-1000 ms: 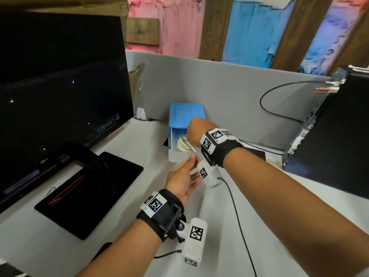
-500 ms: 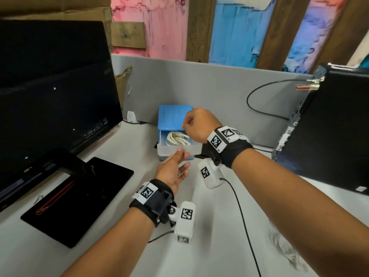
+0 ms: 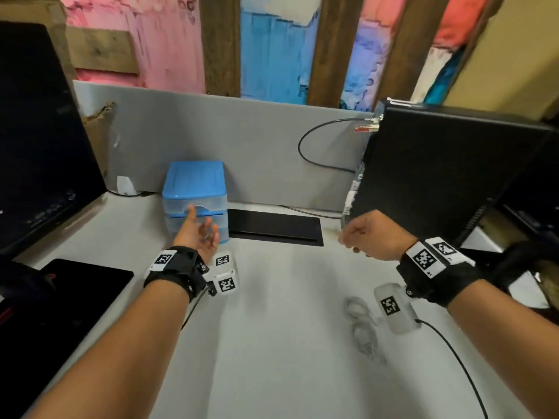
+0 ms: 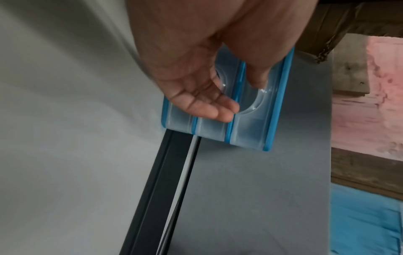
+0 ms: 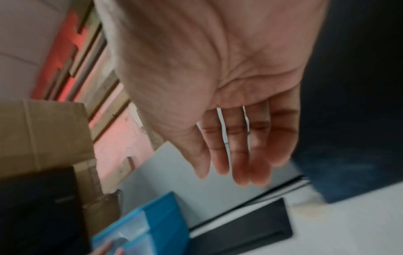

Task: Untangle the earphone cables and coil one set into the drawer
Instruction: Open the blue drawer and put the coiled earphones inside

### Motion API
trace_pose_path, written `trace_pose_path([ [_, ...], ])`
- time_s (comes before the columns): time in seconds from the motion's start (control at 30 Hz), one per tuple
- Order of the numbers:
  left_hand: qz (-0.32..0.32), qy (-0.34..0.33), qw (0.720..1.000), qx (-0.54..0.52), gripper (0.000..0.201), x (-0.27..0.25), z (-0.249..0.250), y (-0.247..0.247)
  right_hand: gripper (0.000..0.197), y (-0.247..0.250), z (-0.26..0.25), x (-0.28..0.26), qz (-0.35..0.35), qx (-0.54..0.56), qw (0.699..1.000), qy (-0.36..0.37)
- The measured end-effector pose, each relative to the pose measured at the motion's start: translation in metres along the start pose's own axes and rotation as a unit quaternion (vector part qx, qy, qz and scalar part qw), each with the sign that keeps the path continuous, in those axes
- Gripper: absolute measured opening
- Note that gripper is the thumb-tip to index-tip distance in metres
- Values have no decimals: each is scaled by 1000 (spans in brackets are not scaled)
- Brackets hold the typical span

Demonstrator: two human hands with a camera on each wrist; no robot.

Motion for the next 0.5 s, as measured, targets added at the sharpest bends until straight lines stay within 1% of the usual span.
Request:
trace_pose_path([
  [0.1, 13, 5, 1000, 0, 46, -4, -8, 2, 12, -18, 45, -23, -60, -68, 995, -38],
  [0.17, 8, 7, 1000, -3, 52, -8, -14, 1, 13, -34, 65, -33, -92, -88, 989, -68],
  [0.2, 4, 7, 1000, 2, 52, -11, -17, 1, 16, -44, 72, -37, -112, -94, 986, -81],
  [0.3, -13, 5, 1000, 20, 44, -24, -26, -2, 29, -75, 82, -48, -178, -119, 971, -109],
  [0.37, -18, 2, 1000, 26, 42, -28, -32, 3, 30, -82, 83, -48, -165, -161, 967, -108],
  [0.43, -27, 4, 999, 27, 40, -30, -36, 8, 20, -82, 77, -45, -135, -206, 965, -95],
  [0.5, -35, 7, 999, 29, 37, -33, -39, 12, 11, -86, 66, -42, -135, -242, 958, -68],
])
Point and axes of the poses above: each hand's wrist, its own x-axis towards the middle knuckle, its own y-axis out of the back of the hand, z = x × y, the point moved 10 cm from there along x, towards the middle knuckle, and after that the axes turned 7 degrees about y, right-handed, at the moved point
